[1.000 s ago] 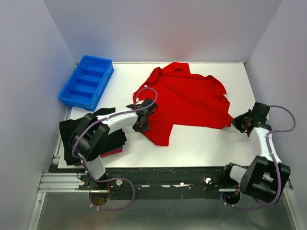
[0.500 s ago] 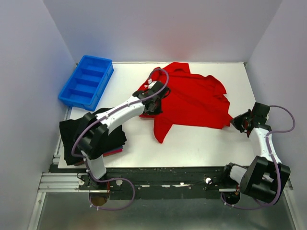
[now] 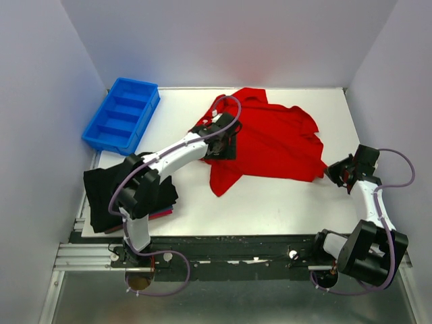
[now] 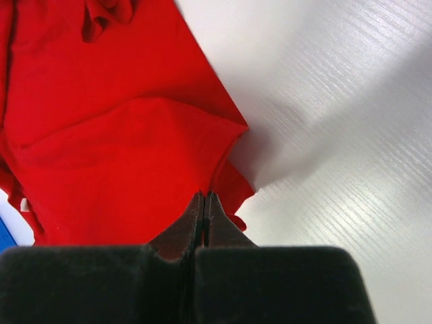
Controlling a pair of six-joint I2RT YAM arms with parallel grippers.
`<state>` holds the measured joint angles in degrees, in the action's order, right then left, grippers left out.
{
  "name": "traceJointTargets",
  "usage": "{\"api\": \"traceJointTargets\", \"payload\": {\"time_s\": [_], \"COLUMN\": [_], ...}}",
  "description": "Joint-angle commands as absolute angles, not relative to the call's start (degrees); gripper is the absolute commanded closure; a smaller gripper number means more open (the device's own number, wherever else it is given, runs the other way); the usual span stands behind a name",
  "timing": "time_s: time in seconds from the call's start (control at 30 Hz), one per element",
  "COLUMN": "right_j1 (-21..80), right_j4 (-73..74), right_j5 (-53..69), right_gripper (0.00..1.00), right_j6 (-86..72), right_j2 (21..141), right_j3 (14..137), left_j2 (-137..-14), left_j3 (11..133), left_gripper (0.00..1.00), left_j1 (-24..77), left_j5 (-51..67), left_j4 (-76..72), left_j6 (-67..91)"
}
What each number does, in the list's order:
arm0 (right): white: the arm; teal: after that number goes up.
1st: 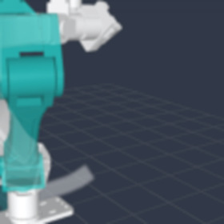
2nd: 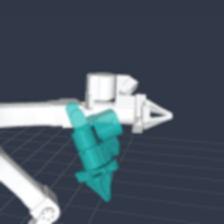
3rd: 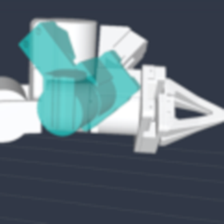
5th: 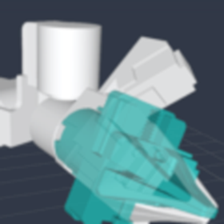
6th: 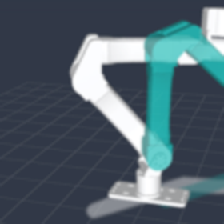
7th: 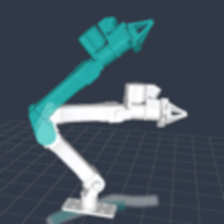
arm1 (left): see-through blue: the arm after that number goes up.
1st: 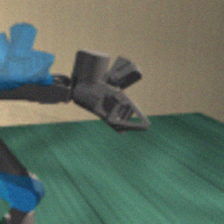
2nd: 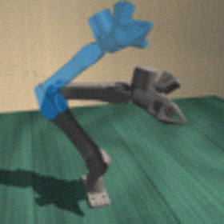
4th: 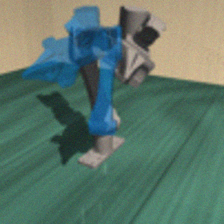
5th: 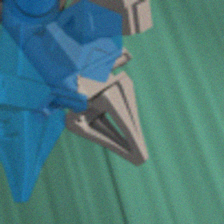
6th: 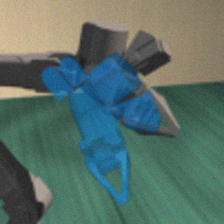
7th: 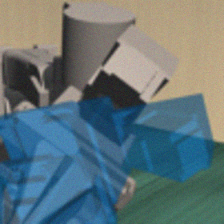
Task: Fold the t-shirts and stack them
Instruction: Flatten out the tshirt
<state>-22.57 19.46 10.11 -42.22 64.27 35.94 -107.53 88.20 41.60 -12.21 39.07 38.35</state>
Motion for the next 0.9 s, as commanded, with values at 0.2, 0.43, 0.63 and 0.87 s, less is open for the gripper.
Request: {"api": "traceJointTargets", "payload": {"time_s": [0.2,0.43,0.63,0.87], "right_j1": [-22.7,-22.7,-22.7,-22.7], "right_j4": [17.4,17.4,17.4,17.4], "right_j5": [13.1,13.3,13.1,13.4], "right_gripper": [0.99,0.99,0.99,0.99], "right_j6": [-41.9,-41.4,-41.3,-41.2], "right_j2": [64.0,63.8,63.6,63.9], "right_j3": [34.6,34.6,34.7,34.7], "left_j2": [-93.2,-100.9,-103.2,-110.9], "left_j3": [67.2,68.0,72.1,90.9], "left_gripper": [0.26,0.3,0.48,0.45], "left_j1": [39.6,39.7,45.9,51.6], "left_j5": [-12.4,-4.2,-3.3,-6.8], "left_j4": [33.9,29.0,26.4,33.3], "left_j6": [40.1,39.8,43.1,39.3]}}
